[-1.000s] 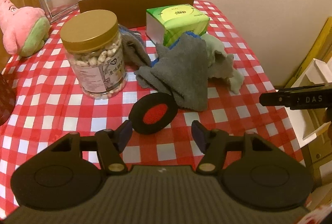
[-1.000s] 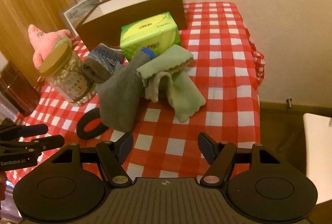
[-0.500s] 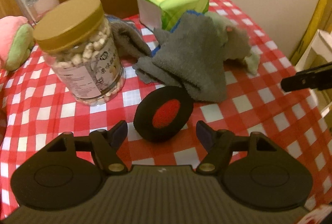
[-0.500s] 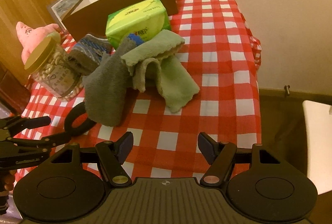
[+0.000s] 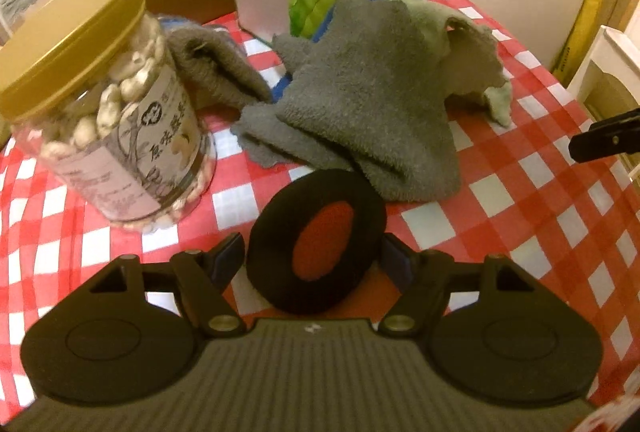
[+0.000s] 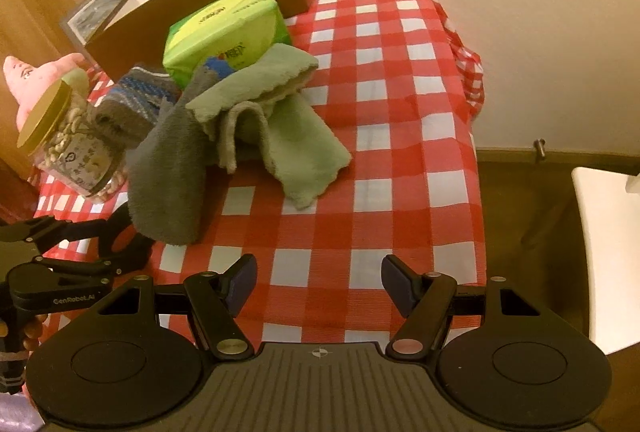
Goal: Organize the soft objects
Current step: 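Grasp the black round pad with red centre with the left gripper, then grasp the grey towel with the right gripper while the left holds the pad, then lift the grey towel and blue cloth with the right gripper while the left holds the pad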
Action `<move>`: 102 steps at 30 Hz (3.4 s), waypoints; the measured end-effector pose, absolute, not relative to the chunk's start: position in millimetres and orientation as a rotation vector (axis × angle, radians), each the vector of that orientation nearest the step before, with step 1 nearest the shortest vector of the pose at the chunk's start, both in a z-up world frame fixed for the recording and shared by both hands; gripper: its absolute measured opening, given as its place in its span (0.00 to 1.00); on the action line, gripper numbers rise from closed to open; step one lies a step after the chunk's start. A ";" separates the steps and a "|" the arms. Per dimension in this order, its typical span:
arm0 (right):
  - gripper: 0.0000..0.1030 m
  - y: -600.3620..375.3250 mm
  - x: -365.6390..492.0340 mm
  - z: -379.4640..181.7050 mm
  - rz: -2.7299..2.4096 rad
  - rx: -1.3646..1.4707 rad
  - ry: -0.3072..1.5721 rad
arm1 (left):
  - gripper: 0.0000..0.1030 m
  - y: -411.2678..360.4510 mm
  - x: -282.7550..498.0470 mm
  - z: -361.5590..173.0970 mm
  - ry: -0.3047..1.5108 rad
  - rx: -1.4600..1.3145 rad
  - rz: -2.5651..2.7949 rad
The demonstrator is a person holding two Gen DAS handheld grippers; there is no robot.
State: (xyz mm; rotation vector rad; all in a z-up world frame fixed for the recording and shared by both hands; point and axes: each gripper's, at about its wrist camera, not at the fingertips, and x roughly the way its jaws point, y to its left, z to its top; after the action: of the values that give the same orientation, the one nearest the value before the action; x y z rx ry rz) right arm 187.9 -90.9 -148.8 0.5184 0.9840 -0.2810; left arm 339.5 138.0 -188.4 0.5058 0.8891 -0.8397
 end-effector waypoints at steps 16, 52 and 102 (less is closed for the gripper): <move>0.67 -74.2 215.9 -143.6 -0.112 0.502 0.907 | 0.63 180.1 332.6 -172.8 0.889 0.420 -0.763; 0.08 -12.8 235.7 -74.2 0.147 0.139 0.676 | 0.63 227.9 320.1 -143.7 0.929 0.250 -0.635; 0.86 -42.3 247.2 -144.0 0.113 0.259 0.893 | 0.63 227.6 313.0 -153.7 0.982 0.255 -0.598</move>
State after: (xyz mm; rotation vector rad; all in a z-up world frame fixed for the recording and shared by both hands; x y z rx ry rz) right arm 247.2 -42.3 -144.0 0.2589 0.8928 0.1133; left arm 313.0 227.6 -153.7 0.2548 0.9818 -0.5983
